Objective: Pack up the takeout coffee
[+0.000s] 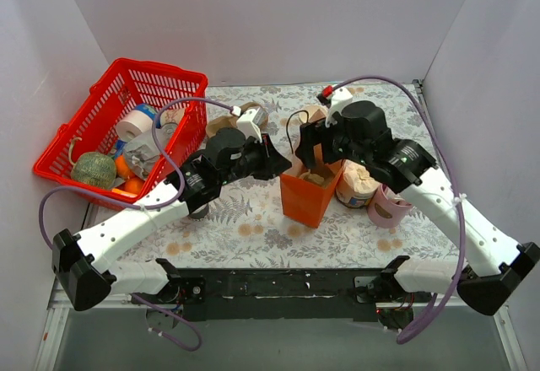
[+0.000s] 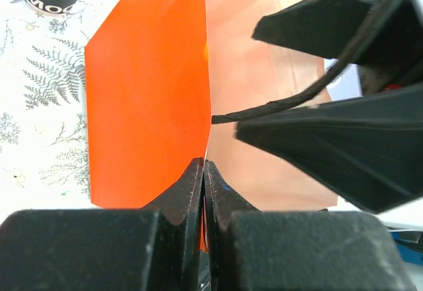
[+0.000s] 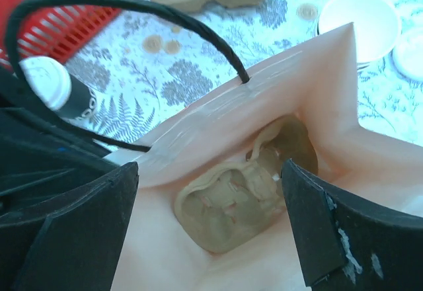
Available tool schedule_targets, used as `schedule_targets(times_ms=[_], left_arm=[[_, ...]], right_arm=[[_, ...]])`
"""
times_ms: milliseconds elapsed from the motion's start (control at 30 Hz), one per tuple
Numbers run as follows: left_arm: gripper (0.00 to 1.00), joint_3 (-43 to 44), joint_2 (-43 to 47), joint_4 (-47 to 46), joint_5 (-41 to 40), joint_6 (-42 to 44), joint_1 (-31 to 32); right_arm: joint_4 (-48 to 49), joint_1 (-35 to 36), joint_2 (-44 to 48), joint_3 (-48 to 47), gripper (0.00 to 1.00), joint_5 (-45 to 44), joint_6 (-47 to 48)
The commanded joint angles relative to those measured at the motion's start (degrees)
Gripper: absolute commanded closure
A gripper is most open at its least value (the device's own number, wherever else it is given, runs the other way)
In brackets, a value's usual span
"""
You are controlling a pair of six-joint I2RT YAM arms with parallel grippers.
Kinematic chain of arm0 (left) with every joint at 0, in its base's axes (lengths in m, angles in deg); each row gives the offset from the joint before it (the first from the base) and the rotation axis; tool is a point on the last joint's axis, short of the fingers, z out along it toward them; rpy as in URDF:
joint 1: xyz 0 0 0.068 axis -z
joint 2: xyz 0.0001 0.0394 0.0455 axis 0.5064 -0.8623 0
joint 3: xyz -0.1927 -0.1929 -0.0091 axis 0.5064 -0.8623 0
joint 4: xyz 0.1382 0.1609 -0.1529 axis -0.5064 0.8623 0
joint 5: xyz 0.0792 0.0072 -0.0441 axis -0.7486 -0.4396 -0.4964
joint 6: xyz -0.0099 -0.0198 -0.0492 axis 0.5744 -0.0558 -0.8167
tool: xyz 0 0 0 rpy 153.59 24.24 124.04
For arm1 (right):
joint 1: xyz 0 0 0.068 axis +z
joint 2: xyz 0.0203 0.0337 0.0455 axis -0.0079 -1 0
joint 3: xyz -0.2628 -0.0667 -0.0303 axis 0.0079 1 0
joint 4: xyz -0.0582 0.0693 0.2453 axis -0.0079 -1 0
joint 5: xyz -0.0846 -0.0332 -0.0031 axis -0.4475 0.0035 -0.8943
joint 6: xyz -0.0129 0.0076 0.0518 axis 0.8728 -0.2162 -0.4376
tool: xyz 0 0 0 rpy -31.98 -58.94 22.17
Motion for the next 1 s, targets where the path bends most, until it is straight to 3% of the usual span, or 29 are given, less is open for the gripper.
schedule_targets(times_ms=[0, 133, 333, 433, 633, 833, 967], left_arm=[[1.00, -1.49, 1.93, -2.85, -2.86, 1.10, 0.29], [1.00, -3.34, 2.19, -6.71, -1.46, 3.38, 0.20], [1.00, -1.94, 0.61, -6.54, -6.99, 3.65, 0.20], [1.00, -1.41, 0.08, -6.28, -7.09, 3.39, 0.20], [1.00, -1.93, 0.17, -7.68, -8.05, 2.25, 0.20], [1.00, -3.16, 2.36, -9.18, -15.07, 2.50, 0.20], [1.00, -5.18, 2.11, -14.17, -20.97, 9.70, 0.20]], right_arm=[[14.00, 0.17, 5.45, 4.51, 0.03, -0.46, -0.55], [23.16, 0.17, 10.47, 8.83, 0.02, -1.95, -2.49], [21.77, 0.08, 8.10, -1.08, 0.02, -3.89, 0.23], [24.40, 0.08, 7.57, -2.94, 0.02, -0.21, -0.73], [43.74, -0.01, 11.96, 7.67, 0.02, 3.93, -9.60], [21.81, -0.09, 11.00, 1.02, 0.02, -12.05, -9.80], [2.30, -0.27, 7.15, -4.94, 0.02, -27.21, -9.42]])
